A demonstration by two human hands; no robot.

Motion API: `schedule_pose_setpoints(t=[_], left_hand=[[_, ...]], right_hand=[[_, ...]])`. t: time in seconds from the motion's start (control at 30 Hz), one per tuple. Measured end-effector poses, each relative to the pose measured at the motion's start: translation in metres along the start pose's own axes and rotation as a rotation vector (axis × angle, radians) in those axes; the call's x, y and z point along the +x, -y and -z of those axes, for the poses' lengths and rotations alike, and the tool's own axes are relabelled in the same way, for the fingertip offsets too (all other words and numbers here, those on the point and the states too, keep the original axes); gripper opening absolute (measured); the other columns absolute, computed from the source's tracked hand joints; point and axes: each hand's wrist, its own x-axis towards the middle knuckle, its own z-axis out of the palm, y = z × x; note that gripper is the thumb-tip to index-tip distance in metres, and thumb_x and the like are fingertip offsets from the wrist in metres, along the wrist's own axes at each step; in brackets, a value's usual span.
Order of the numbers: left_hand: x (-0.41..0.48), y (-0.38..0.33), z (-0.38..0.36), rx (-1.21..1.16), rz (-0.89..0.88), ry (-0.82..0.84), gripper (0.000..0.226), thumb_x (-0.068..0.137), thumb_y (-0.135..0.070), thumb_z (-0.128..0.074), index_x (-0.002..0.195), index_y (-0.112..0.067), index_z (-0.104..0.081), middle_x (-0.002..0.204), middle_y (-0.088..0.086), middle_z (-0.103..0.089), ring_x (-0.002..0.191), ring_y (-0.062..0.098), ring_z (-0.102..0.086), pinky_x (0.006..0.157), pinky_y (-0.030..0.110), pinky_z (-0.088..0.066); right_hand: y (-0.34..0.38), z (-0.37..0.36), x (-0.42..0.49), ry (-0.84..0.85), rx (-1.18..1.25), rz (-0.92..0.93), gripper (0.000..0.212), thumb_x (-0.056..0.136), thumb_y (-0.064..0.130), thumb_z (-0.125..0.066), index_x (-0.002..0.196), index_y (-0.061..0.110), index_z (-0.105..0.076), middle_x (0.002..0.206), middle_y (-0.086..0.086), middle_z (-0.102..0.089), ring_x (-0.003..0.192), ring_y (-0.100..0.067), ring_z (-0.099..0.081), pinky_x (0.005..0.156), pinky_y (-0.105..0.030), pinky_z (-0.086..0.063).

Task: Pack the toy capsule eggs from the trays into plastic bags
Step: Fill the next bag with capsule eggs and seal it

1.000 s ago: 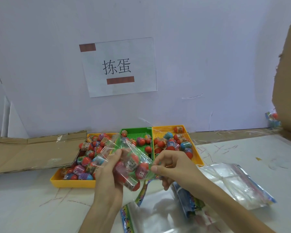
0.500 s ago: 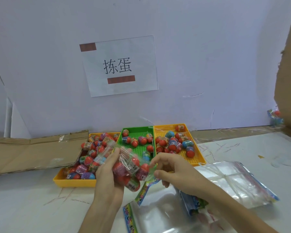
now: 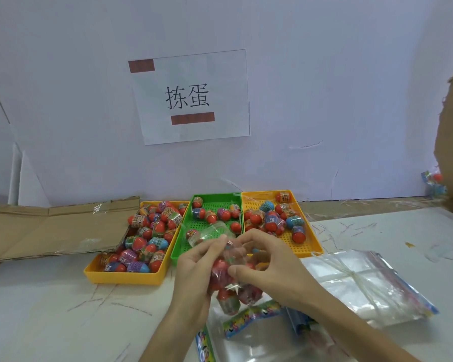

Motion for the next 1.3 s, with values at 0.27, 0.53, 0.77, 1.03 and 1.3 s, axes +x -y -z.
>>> schedule_pose_setpoints(t=[0.27, 0.53, 0.77, 1.03, 1.3], left_hand=[[-0.001, -0.006, 0.004, 0.009, -0.028, 0.272, 0.052, 0.078, -0.015, -0.08, 0.129, -0.011, -0.066, 0.116, 0.021, -0.074, 0.103, 0.031, -0.074, 0.077, 0.031, -0.061], [0.006, -0.005, 0.011, 0.068, -0.021, 0.275, 0.054, 0.067, -0.002, -0.068, 0.117, -0.018, -0.074, 0.116, 0.015, -0.075, 0.108, 0.031, -0.072, 0.082, 0.037, -0.061], [0.005, -0.001, 0.007, 0.089, -0.022, 0.235, 0.045, 0.08, 0.007, -0.053, 0.108, -0.019, -0.077, 0.112, 0.015, -0.076, 0.102, 0.029, -0.074, 0.076, 0.039, -0.063], [0.003, -0.001, -0.001, 0.068, -0.065, 0.086, 0.027, 0.098, -0.025, -0.053, 0.116, -0.012, -0.068, 0.105, 0.015, -0.077, 0.09, 0.026, -0.075, 0.069, 0.038, -0.055], [0.002, 0.004, -0.001, 0.051, -0.144, -0.074, 0.022, 0.103, -0.022, -0.053, 0.093, -0.009, -0.069, 0.096, 0.013, -0.079, 0.085, 0.023, -0.077, 0.058, 0.023, -0.056]], right_hand=[[-0.001, 0.01, 0.007, -0.055, 0.13, -0.016, 0.015, 0.089, 0.011, -0.075, 0.098, 0.021, -0.069, 0.092, 0.0, -0.074, 0.083, -0.02, -0.074, 0.075, -0.035, -0.063], [-0.004, 0.007, 0.008, -0.14, 0.047, 0.062, 0.007, 0.093, 0.029, -0.072, 0.098, 0.033, -0.073, 0.099, 0.012, -0.073, 0.091, -0.009, -0.069, 0.078, -0.022, -0.056], [-0.004, 0.01, 0.007, -0.288, 0.032, 0.106, 0.015, 0.084, 0.02, -0.08, 0.082, 0.034, -0.075, 0.09, 0.011, -0.073, 0.088, -0.01, -0.069, 0.075, -0.022, -0.055], [0.001, 0.013, 0.008, -0.231, 0.218, 0.014, 0.02, 0.075, 0.032, -0.085, 0.072, 0.023, -0.067, 0.074, -0.012, -0.066, 0.068, -0.021, -0.059, 0.068, -0.033, -0.054], [-0.001, 0.012, 0.008, -0.184, 0.225, -0.054, 0.026, 0.083, 0.011, -0.081, 0.068, 0.028, -0.067, 0.068, -0.001, -0.065, 0.062, -0.015, -0.06, 0.062, -0.024, -0.052]])
